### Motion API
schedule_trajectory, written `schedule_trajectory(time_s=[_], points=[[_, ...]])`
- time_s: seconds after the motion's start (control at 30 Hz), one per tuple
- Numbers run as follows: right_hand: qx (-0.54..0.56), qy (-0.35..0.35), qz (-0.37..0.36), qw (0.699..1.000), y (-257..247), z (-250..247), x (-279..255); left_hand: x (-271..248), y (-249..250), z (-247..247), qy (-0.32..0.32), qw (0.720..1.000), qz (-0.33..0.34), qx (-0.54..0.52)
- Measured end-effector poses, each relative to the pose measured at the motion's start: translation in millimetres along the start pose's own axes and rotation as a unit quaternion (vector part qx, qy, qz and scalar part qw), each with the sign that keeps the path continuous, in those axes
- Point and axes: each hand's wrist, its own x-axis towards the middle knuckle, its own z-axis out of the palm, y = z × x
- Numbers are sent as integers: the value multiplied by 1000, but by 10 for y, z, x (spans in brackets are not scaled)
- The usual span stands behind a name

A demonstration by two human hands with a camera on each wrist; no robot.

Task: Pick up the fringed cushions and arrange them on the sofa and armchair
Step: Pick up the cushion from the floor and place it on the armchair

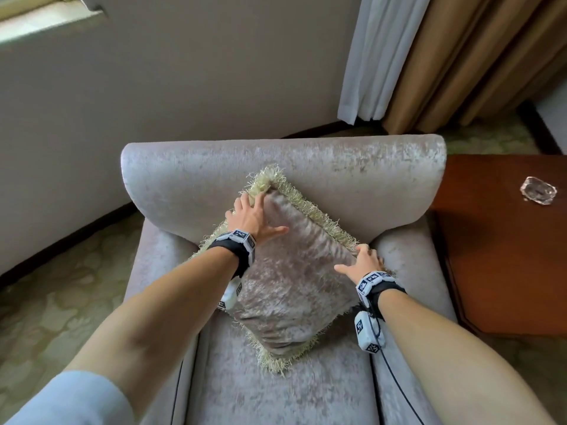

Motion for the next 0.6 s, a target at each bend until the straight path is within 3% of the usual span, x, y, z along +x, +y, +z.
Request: schedule_trajectory(time_s=[0.17,0.23,0.6], points=[[7,29,39,999,279,-32,170,156,299,-7,26,976,167,139],[14,27,51,998,363,-29,258,211,409,18,19,964,203,173],[42,-30,20,998,678,50,712,466,573,212,4,952,199,234]])
